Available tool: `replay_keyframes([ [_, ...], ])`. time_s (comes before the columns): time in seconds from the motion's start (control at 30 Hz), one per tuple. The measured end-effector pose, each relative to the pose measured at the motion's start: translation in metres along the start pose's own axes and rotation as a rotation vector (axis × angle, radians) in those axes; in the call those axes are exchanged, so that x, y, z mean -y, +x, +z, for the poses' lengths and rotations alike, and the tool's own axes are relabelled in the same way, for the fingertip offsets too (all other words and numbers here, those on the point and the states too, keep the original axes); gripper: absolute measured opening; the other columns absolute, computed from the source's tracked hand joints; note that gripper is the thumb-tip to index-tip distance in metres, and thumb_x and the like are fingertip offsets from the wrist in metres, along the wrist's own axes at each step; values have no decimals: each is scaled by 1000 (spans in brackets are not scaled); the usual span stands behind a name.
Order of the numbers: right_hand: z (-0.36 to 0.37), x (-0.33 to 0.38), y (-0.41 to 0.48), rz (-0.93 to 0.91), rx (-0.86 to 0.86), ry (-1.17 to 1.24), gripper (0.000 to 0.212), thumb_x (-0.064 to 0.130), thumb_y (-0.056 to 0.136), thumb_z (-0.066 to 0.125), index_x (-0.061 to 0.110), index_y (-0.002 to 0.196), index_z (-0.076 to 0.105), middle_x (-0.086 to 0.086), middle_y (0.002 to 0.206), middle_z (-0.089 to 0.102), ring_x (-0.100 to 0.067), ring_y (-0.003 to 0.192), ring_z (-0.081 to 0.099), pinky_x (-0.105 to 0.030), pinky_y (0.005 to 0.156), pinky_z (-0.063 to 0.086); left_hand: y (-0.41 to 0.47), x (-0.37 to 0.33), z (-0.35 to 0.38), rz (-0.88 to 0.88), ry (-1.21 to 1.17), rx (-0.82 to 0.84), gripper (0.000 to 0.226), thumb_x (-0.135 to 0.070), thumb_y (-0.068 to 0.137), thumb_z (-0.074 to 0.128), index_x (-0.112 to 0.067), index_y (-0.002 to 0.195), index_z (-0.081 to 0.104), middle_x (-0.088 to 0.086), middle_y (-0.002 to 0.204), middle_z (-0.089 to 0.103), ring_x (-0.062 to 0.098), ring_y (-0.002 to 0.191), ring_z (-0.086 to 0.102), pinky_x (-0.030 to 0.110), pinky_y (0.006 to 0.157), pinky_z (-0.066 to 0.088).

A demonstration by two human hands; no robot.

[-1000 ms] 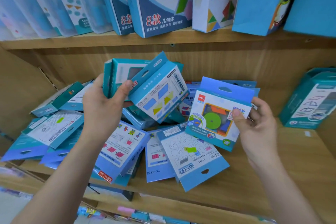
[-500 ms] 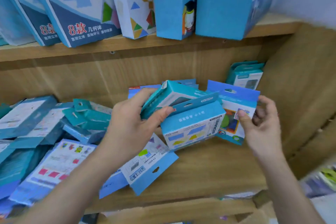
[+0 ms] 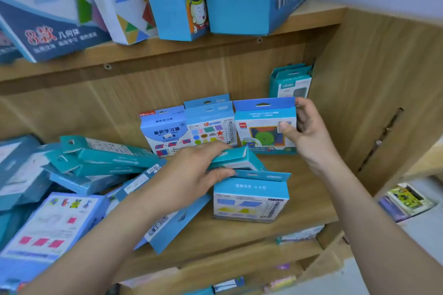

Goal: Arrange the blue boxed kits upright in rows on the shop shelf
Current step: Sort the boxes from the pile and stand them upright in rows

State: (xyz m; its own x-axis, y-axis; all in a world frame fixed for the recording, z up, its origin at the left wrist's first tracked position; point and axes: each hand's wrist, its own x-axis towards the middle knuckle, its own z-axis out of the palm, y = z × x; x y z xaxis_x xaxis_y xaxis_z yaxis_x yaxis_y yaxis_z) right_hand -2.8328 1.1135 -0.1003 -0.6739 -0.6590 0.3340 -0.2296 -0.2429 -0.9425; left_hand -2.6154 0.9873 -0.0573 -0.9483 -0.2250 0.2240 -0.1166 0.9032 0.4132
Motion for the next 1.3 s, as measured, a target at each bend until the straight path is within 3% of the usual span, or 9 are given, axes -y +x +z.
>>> replay_keyframes([
  [0.2,21,-22,11,185,220,40,36,-10,88,55,13,114,47,-6,111,64,-3,91,64,-19,78,51,3,8,-9,-79,106,44,48,-44,86,62,-31,130,47,-11,117,62,10,102,56,29,82,46],
  [0.33,24,-44,11,305,249,136,45,6,76,66,17,116,50,-4,115,67,-18,104,62,-33,91,49,9,9,-17,-117,210,55,52,-47,85,62,-37,132,41,-12,117,62,10,95,56,31,81,46],
  [0.47,20,-37,16,339,305,51,45,3,85,66,27,118,48,-1,117,64,-23,120,54,-39,102,42,15,13,-23,-178,226,46,54,-47,81,68,-40,128,43,-15,113,63,8,91,58,28,79,46],
  [0.63,4,18,-15,138,118,-233,66,56,76,67,47,132,33,13,139,42,-1,133,34,-29,104,34,19,21,-23,-236,127,62,52,-45,76,73,-40,122,50,-21,95,60,-3,71,53,13,58,42],
  [0.7,3,38,-37,65,281,-297,75,65,68,67,53,132,30,22,139,39,7,132,32,-22,102,32,20,23,-23,-259,78,64,50,-44,75,74,-38,119,53,-20,92,60,-3,70,55,14,52,44],
  [0.8,13,37,-57,113,501,-490,84,46,69,79,61,131,24,27,134,38,17,123,34,-6,93,31,23,29,-26,-241,-52,33,35,-51,80,64,-30,107,61,-11,87,66,6,72,61,30,56,51],
  [1.0,24,14,-61,146,329,-415,54,15,73,81,40,110,50,10,102,68,3,95,61,-14,86,46,27,41,-37,-317,-298,-379,26,-36,92,57,-13,83,64,2,67,61,2,56,49,21,57,42],
  [1.13,26,14,-61,128,317,-426,46,17,72,81,35,105,54,15,101,68,0,97,62,-26,90,49,21,47,-55,-380,-657,-501,33,-46,88,59,-14,86,67,5,77,69,19,74,64,57,78,54],
  [1.3,26,22,-62,104,298,-516,55,34,69,81,46,111,48,26,113,55,10,107,50,-10,87,42,16,43,-60,-355,-686,-539,30,-43,86,55,-15,88,67,0,77,71,19,74,66,57,81,53],
])
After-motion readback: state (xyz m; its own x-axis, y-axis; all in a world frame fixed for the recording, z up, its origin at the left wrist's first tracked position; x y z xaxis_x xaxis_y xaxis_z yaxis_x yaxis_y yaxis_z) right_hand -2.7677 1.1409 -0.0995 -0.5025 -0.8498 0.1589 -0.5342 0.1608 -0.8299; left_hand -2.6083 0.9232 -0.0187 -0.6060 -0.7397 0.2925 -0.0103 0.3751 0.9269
